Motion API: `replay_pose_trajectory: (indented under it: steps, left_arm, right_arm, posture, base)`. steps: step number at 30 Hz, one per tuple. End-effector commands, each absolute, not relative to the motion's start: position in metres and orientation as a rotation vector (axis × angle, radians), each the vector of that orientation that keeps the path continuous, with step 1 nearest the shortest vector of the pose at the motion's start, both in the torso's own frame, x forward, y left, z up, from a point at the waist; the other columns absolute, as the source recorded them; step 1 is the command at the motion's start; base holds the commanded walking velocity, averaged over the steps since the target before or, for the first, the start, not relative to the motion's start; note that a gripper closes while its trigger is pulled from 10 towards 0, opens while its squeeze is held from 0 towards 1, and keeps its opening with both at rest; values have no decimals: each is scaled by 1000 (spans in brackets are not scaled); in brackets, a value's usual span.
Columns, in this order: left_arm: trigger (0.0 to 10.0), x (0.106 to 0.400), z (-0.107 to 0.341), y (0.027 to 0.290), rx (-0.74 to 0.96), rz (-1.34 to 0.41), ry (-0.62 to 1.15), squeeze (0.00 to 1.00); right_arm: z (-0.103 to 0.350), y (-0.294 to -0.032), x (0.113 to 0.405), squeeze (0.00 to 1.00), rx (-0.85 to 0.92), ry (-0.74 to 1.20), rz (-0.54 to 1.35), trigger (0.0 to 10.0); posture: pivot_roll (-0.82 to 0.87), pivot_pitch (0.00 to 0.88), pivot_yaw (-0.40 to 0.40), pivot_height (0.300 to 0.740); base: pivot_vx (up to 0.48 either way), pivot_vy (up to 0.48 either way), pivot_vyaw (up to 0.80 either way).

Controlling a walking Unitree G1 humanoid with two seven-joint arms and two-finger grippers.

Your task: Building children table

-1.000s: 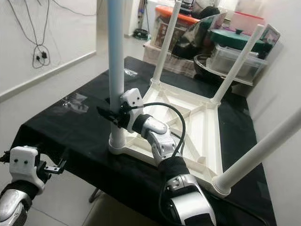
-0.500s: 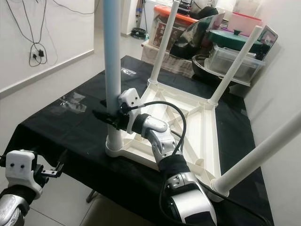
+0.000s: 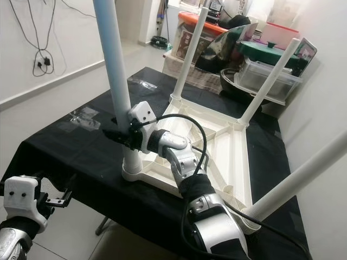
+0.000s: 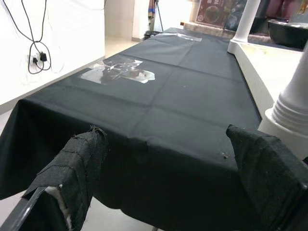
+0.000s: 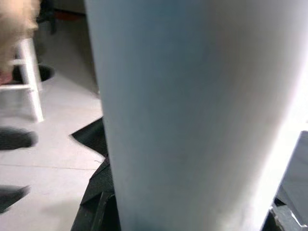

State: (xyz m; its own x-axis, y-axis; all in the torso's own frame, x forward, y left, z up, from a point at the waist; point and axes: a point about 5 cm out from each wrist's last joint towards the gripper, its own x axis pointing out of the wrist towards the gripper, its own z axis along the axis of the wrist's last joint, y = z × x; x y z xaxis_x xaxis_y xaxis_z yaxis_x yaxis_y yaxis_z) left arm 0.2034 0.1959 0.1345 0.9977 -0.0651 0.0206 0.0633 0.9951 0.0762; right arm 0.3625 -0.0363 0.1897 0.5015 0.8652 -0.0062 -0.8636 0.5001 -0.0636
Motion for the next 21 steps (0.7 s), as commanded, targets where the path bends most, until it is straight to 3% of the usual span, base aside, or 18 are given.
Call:
replay_pose_trajectory:
  steps: [1, 4, 10, 15, 19, 21]
  left_arm:
    - [10000, 203, 131, 192, 54, -70, -12, 0]
    - [10000, 205, 132, 192, 54, -69, -14, 0]
    - [10000, 205, 132, 193, 54, -68, -14, 0]
    - [10000, 206, 132, 193, 58, -68, -13, 0]
    - [10000, 207, 134, 197, 67, -62, -19, 0]
    - [10000, 207, 134, 197, 67, -62, -19, 0]
  right_arm:
    - [142, -44, 360, 0, 12, 203, 921, 0]
    - [123, -56, 364, 0, 101, 294, 702, 0]
    - [115, -64, 364, 0, 122, 307, 601, 0]
    - [104, -76, 360, 0, 90, 294, 431, 0]
    - [103, -86, 354, 0, 32, 204, 174, 0]
    - [103, -86, 354, 0, 32, 204, 174, 0]
  posture:
    - [147, 0, -244, 740]
    - [146, 0, -242, 740]
    - [142, 0, -236, 740]
    - [141, 0, -232, 740]
    - [151, 0, -226, 740]
    - [151, 0, -226, 740]
  base:
    - [0, 0, 0]
    - [0, 0, 0]
    - [0, 0, 0]
    - [0, 0, 0]
    - [0, 0, 0]
    - [0, 0, 0]
